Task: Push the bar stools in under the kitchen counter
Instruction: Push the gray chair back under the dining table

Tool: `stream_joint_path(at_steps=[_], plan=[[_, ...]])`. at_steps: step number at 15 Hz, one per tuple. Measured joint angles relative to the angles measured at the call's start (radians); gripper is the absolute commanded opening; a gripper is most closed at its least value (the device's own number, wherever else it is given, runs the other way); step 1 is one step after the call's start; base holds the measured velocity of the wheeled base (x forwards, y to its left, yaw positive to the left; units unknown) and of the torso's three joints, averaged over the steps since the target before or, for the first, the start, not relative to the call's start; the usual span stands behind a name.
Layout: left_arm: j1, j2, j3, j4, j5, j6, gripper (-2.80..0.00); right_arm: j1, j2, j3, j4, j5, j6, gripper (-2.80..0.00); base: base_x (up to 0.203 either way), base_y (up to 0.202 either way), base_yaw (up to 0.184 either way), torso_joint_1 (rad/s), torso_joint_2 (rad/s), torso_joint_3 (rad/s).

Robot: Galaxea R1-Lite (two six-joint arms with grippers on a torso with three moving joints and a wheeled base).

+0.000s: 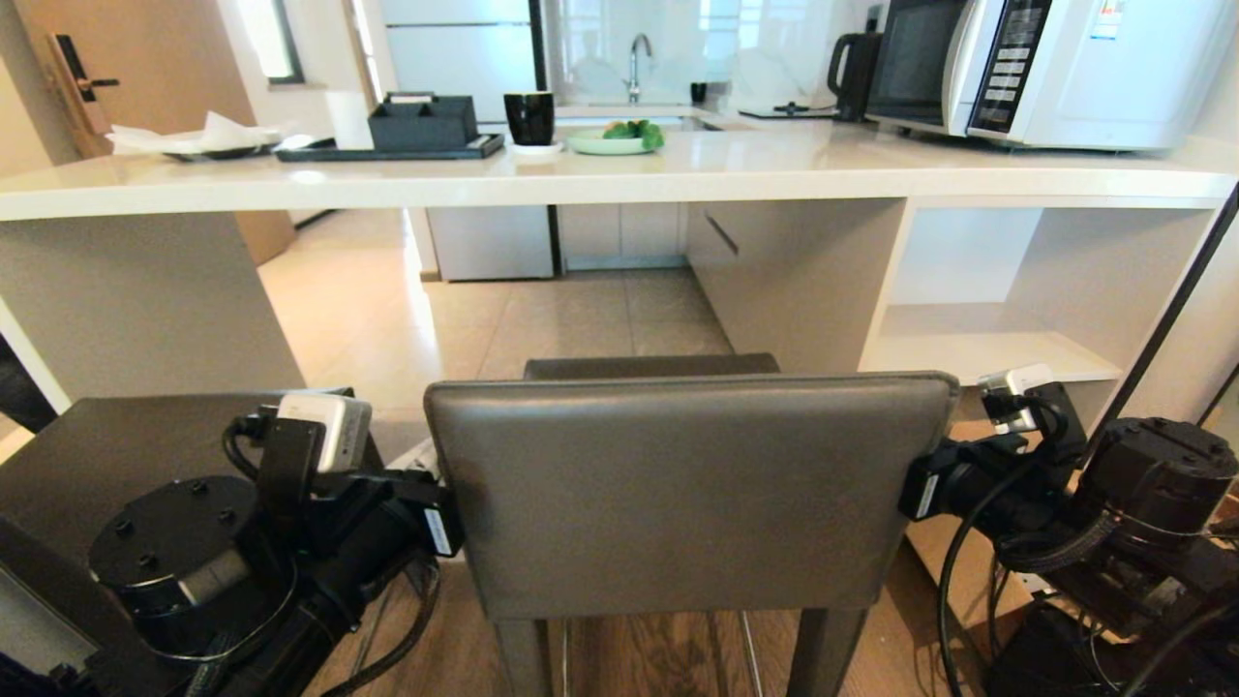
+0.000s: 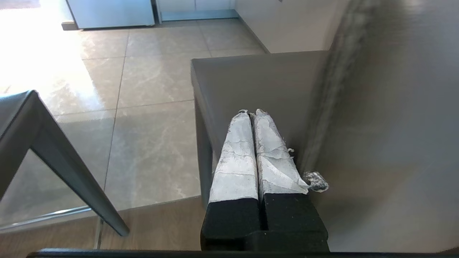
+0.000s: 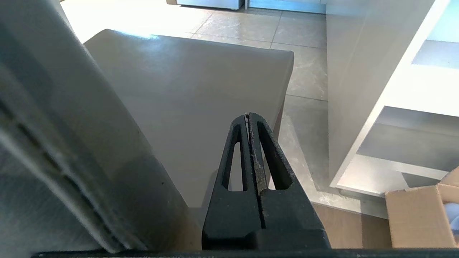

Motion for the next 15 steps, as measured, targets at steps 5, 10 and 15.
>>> stream_joint_path(at_steps=[5,10,15], plan=[[-0.034,0.080,-0.062,-0.004,-0.003,0.003,-2.80,0.016,0.075,-0.152,0.015,-0.009,0.001,-2.80,0.000,0.000,0.000,0.000,0.00,0.000],[-0.041,0.153,-0.096,-0.007,-0.015,0.019,-2.80,0.020,0.128,-0.250,0.062,-0.026,0.004,-2.80,0.000,0.000,0.000,0.000,0.00,0.000],[-0.016,0.184,-0.114,0.006,-0.035,0.037,-2.80,0.043,0.128,-0.207,0.027,-0.032,0.000,-2.80,0.000,0.000,0.000,0.000,0.00,0.000]])
